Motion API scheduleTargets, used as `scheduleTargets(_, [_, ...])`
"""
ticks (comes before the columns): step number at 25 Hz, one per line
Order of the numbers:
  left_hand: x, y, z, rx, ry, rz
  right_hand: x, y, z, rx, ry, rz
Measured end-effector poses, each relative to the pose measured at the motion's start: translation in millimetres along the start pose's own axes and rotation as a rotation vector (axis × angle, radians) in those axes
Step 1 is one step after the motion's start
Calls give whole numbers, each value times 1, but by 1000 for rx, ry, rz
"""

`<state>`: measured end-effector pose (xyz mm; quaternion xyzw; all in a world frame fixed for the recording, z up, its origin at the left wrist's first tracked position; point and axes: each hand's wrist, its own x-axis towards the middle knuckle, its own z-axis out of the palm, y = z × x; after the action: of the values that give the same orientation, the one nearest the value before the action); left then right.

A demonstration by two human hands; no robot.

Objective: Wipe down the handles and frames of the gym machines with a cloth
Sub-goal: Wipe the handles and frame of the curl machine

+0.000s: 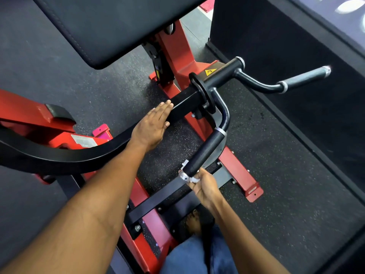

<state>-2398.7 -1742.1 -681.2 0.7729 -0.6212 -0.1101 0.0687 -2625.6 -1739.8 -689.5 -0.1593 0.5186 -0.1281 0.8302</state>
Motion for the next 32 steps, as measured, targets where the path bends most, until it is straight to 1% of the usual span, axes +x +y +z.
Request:
scheduleTargets(2, [-1, 3, -4, 2, -33, -33, -8, -5, -2, -54, 44, 2])
scheduleTargets(5, [-1, 10, -12, -30, -106, -78, -24, -30, -15, 2, 152, -36])
scheduleTargets(7, [2, 23, -24, -113, -151, -162, -33, -58, -24, 41, 195, -109])
scheduleTargets(8, [5, 31, -31, -155, -147, -214, -35, -74, -28, 47, 214, -152])
scheduleTargets(10, [17, 53, -46, -200, -76, -253, -40, -108, -32, 63, 243, -228])
scheduleTargets(13, [52, 92, -67, -222, 37, -175, -49, -157, -33, 115, 263, -322])
scheduleTargets(15, [87, 121, -77, -230, 70, -116, -52, -192, -39, 126, 307, -399])
scheduleTargets(16, [105, 134, -77, -234, 77, -101, -50, -208, -44, 86, 345, -449])
scheduleTargets(18, [139, 156, -67, -237, 78, -102, -36, -236, -59, -54, 437, -562])
scheduleTargets(21, [181, 178, -37, -199, 54, -177, -11, -273, -85, -314, 616, -733])
scheduleTargets(23, [203, 191, -15, -158, 60, -237, 3, -297, -95, -479, 720, -910])
scheduleTargets(24, [213, 197, -5, -146, 77, -270, 13, -308, -101, -568, 738, -1001])
scheduleTargets(25, [224, 203, 4, -143, 98, -313, 25, -317, -105, -679, 724, -1088])
scheduleTargets(26, [233, 210, 11, -150, 120, -374, 36, -323, -110, -831, 652, -1165])
scheduleTargets(27, [242, 216, 17, -165, 141, -451, 48, -324, -117, -1038, 532, -1225])
scheduleTargets(28, [249, 222, 22, -184, 165, -529, 58, -322, -126, -1295, 391, -1274])
scheduleTargets(29, [253, 227, 25, -197, 196, -593, 66, -318, -138, -1562, 253, -1310])
scheduleTargets(30, [255, 231, 28, -206, 231, -632, 72, -317, -150, -1764, 148, -1317])
scheduleTargets(31, [256, 234, 31, -206, 267, -647, 77, -325, -164, -1852, 102, -1311])
scheduleTargets(32, [257, 234, 35, -201, 300, -649, 82, -340, -176, -1844, 131, -1292])
